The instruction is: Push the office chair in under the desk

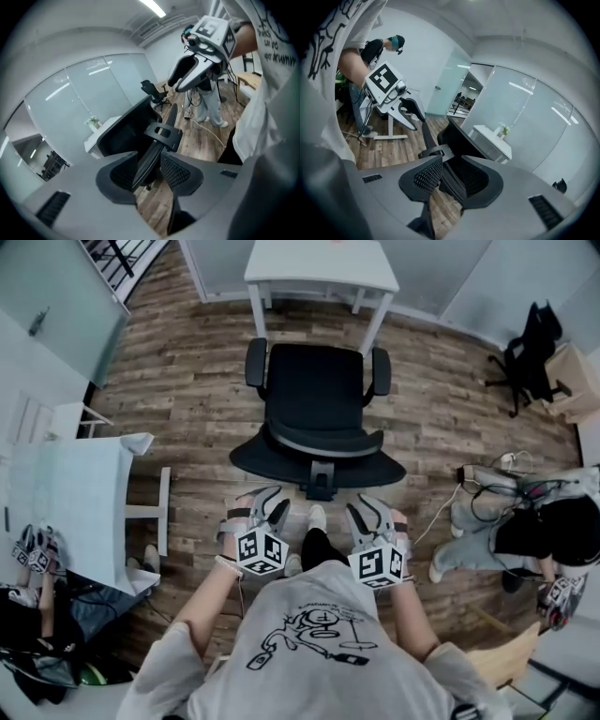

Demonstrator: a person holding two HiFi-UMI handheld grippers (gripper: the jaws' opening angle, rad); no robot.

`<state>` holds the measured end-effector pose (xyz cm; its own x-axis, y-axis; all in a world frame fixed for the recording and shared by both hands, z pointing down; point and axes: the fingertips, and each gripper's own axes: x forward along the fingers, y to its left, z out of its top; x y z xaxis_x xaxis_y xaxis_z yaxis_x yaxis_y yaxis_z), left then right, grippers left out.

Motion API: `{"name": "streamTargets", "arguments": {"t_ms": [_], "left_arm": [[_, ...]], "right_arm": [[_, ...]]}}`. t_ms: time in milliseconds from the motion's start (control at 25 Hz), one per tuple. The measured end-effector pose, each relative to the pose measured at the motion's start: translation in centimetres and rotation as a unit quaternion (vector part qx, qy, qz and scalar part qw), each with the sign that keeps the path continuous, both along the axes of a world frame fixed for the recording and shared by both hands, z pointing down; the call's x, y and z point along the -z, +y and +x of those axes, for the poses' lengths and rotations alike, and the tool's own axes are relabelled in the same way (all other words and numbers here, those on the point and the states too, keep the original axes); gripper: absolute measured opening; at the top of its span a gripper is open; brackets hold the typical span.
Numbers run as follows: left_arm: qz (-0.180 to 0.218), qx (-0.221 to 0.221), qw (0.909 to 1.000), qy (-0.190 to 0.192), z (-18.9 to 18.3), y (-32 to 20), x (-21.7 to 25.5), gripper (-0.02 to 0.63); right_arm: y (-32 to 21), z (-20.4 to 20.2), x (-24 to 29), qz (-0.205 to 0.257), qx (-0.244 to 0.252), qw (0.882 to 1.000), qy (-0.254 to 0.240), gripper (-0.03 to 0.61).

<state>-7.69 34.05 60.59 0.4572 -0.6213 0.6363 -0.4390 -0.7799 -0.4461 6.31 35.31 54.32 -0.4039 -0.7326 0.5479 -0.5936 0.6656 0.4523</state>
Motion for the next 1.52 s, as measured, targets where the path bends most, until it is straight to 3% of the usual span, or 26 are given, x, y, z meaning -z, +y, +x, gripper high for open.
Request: {"name": "streamTargets", "arguments": {"t_ms": [200, 520, 760, 840, 920, 1040, 1520], "left_arm": [[0.014, -0.033, 0.9919, -0.122, -1.4, -2.1, -4.8, 0.190], [-0.001, -0.050, 0.9794, -0.196, -1.8, -3.9, -8.5, 0.210], [-0.003, -0.067, 0.9732, -0.220, -1.6, -5.0, -9.7, 0.201], [-0.006, -0.076, 0.9711, -0.226, -1.4, -5.2, -9.7, 0.140], [-0.015, -0.087, 0.9694, -0.229, -1.3, -5.3, -9.8, 0.130], [-0.023, -0.099, 0.9674, -0.232, -1.2, -5.2, -10.0, 0.122], [-0.049, -0.100, 0.9682, -0.224, -0.2, -7.7, -10.5, 0.115]], "right_arm": [[-1.4, 1.1, -5.4, -0.049, 0.024, 0.996, 0.075, 0.181], [-3.4, 3.1, -10.9, -0.094, 0.041, 0.987, 0.125, 0.219], [-4.5, 3.9, -13.4, -0.117, 0.049, 0.981, 0.147, 0.218], [-4.7, 4.2, -13.7, -0.124, 0.052, 0.979, 0.151, 0.215], [-4.7, 4.3, -14.0, -0.136, 0.056, 0.978, 0.151, 0.157], [-4.6, 4.4, -14.3, -0.152, 0.058, 0.976, 0.145, 0.147], [-7.5, 5.4, -14.9, -0.171, 0.062, 0.973, 0.140, 0.146]]}}
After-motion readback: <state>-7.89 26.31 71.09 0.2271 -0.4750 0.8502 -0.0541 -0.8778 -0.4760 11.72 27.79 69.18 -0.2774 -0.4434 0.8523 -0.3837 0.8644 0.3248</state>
